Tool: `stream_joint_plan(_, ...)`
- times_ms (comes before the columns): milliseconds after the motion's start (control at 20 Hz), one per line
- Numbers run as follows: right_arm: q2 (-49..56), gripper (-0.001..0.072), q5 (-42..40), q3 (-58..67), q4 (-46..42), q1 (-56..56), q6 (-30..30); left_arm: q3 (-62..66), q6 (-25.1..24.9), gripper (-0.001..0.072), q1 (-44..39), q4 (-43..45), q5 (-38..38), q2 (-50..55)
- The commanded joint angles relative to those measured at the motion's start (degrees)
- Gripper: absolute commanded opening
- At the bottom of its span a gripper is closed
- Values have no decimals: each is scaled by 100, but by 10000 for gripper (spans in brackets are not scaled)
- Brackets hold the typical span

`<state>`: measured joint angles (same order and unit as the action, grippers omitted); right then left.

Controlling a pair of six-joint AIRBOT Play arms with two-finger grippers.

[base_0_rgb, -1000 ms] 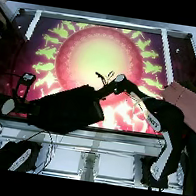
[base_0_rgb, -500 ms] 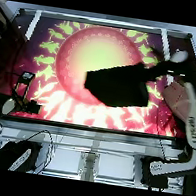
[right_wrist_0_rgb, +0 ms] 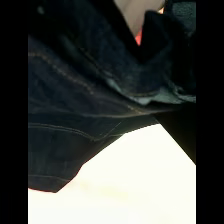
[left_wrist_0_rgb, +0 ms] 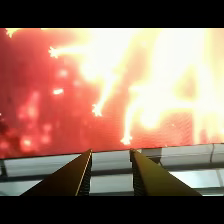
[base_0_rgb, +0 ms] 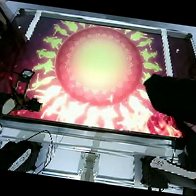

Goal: Fold the clothes and pants, and hang the long-sleeved shirts on hangers.

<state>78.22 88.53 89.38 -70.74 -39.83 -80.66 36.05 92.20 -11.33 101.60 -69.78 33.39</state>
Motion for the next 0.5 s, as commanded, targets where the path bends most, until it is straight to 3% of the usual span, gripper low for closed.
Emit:
stream_joint_plan(0,-66,16,-293,7,-140,-981,50,2,-2,288,4,0,39,0)
stream_joint_plan(150,-66,15,-929,7,-306,-1497,-120,2,-2,288,4,26,42,0)
stream_joint_plan(250,-52,15,-1211,7,-859,-1727,-293,2,-2,288,4,42,39,0)
stream_joint_plan(450,264,16,-1294,7,-1517,-2243,-702,2,-2,288,4,42,74,2)
